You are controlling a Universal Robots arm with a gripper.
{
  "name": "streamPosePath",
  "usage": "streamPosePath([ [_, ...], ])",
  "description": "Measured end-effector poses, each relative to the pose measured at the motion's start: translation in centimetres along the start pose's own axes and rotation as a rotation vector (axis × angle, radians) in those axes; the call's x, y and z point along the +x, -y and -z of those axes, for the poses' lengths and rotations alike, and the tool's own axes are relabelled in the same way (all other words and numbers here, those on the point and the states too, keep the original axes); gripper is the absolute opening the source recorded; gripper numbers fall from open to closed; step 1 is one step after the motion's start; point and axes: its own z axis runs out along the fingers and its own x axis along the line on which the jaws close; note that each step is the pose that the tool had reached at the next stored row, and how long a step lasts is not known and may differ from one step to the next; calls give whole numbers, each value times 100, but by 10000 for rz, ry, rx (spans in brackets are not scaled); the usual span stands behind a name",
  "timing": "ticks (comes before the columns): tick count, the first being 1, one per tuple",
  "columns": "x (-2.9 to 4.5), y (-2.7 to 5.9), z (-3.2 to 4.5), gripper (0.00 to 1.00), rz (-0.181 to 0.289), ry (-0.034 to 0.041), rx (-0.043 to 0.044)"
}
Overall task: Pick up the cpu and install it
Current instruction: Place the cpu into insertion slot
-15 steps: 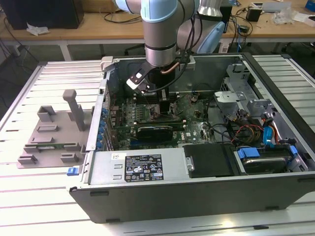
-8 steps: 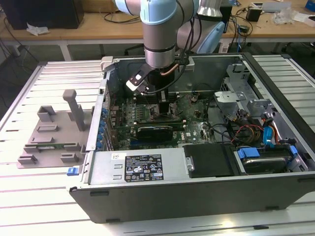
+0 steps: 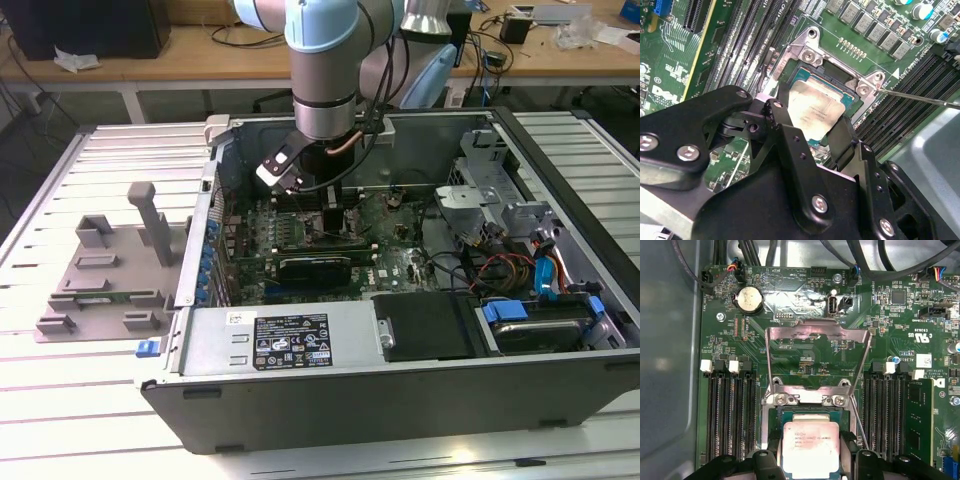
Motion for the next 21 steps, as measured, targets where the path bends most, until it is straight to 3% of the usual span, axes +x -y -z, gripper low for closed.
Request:
streamPosePath([
  [2,0,0,-1,55,0,0,0],
  [3,0,0,-1,62,0,0,-1],
  [6,0,-1,22,62,0,-2,-2],
  [8,-3,-7,149,62,-1,-1,-2],
  [10,-4,-11,210,62,0,-1,-2],
  [15,-5,-11,211,60,0,0,-1],
  [19,-4,-11,213,35,0,0,-1],
  [21,-5,-11,214,17,0,0,-1],
])
